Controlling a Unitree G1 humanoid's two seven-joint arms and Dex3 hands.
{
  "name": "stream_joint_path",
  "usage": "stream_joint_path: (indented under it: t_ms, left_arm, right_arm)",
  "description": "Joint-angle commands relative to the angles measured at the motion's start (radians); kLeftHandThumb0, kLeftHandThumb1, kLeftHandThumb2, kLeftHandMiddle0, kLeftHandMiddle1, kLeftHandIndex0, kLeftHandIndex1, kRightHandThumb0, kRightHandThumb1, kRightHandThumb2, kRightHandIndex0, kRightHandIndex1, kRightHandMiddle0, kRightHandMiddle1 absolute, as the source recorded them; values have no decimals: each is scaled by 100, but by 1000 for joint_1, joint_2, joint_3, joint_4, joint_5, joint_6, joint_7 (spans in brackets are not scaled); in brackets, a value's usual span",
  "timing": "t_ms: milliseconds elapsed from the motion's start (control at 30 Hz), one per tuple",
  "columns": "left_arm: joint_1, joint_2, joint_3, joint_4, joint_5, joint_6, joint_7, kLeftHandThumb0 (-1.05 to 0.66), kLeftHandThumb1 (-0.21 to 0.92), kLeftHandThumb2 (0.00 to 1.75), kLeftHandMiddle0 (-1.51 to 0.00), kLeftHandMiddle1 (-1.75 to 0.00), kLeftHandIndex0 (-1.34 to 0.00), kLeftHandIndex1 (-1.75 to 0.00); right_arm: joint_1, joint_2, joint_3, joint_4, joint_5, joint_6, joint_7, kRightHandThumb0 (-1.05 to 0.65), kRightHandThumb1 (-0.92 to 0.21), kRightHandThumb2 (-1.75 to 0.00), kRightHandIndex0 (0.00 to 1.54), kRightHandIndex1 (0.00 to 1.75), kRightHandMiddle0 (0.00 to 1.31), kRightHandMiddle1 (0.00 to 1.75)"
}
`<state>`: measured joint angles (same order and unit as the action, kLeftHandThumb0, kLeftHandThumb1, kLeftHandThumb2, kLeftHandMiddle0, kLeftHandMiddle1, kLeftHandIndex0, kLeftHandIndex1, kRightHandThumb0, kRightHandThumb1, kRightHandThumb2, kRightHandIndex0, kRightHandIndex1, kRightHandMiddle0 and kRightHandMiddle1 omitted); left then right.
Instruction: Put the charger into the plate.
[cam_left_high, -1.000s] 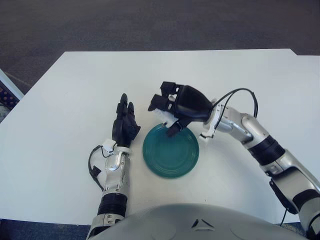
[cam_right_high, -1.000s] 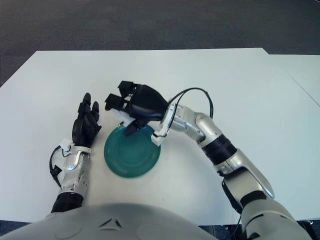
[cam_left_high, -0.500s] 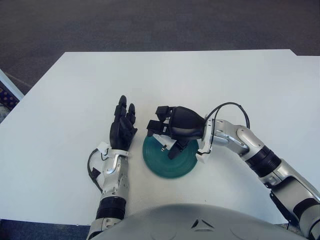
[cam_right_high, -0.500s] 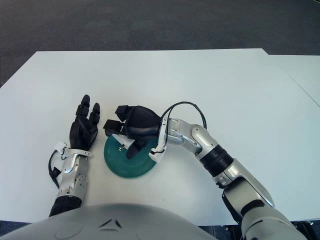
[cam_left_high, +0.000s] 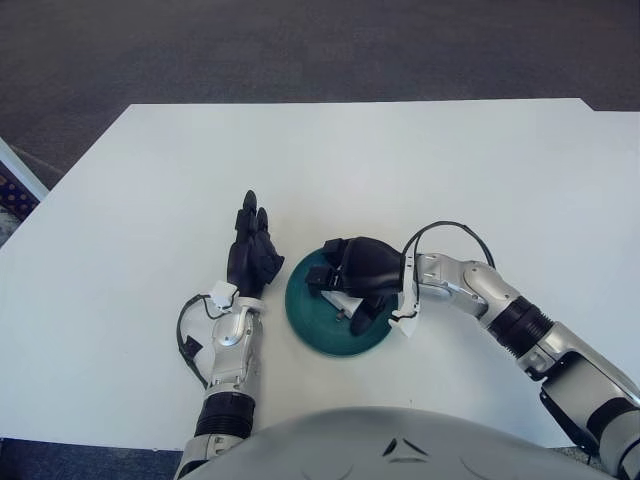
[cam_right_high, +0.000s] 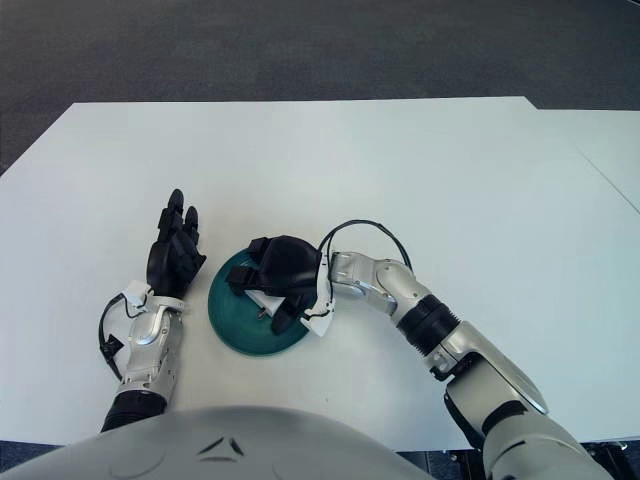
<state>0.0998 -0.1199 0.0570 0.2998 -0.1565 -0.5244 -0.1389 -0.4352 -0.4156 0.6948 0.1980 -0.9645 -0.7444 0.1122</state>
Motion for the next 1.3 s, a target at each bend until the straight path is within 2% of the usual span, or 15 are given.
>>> stream_joint_path:
  t_ms: [0, 333, 600, 800, 900, 1000, 1067, 1100, 1200, 1267]
  left_arm:
    - [63, -35, -11, 32, -1, 21, 20, -105, 92, 93, 0, 0, 0, 0]
    - [65, -45, -29, 22, -18, 13, 13, -105, 92, 92, 0, 0, 0, 0]
    - [61, -47, -33, 29, -23, 5, 16, -105, 92, 93, 0, 0, 0, 0]
    - [44, -25, -18, 42, -23, 41, 21, -105, 92, 93, 0, 0, 0, 0]
    - [41, -19, -17, 34, -12, 55, 32, -105, 92, 93, 0, 0, 0, 0]
    - [42, -12, -13, 4, -2, 72, 47, -105, 92, 95, 0, 0, 0, 0]
    - [45, -11, -16, -10, 14, 74, 64, -105, 92, 96, 0, 0, 0, 0]
    - [45, -9, -17, -13, 23, 77, 71, -105, 92, 96, 0, 0, 0, 0]
    - [44, -2, -20, -18, 44, 93, 90, -105, 92, 97, 0, 0, 0, 0]
    - [44, 0, -20, -23, 55, 107, 107, -104, 92, 100, 0, 0, 0, 0]
  right_arm:
    - [-17, 16, 26, 57, -36, 33, 27, -45, -92, -61, 103, 175, 75, 175]
    - [-33, 2, 57, 142, -48, 39, 9, -46, -92, -68, 98, 175, 71, 175]
    - [-49, -7, 78, 153, -55, 24, -23, -46, -92, -70, 97, 175, 68, 175]
    - [-42, -8, 79, 159, -47, 13, -70, -49, -92, -71, 94, 175, 66, 175]
    - [-40, -13, 79, 160, -44, 9, -73, -55, -92, -72, 85, 175, 57, 175]
    - [-38, -20, 81, 152, -41, 8, -65, -67, -92, -77, 67, 175, 39, 174]
    - [-36, -29, 81, 144, -33, 2, -51, -79, -92, -84, 44, 170, 20, 169]
    - [-35, -33, 80, 139, -27, -1, -43, -82, -92, -85, 39, 168, 17, 167]
    - [-35, -39, 80, 135, -16, -6, -28, -90, -92, -91, 26, 155, 7, 158]
    - [-37, -45, 81, 131, -7, -13, -12, -95, -92, -96, 21, 119, 3, 138]
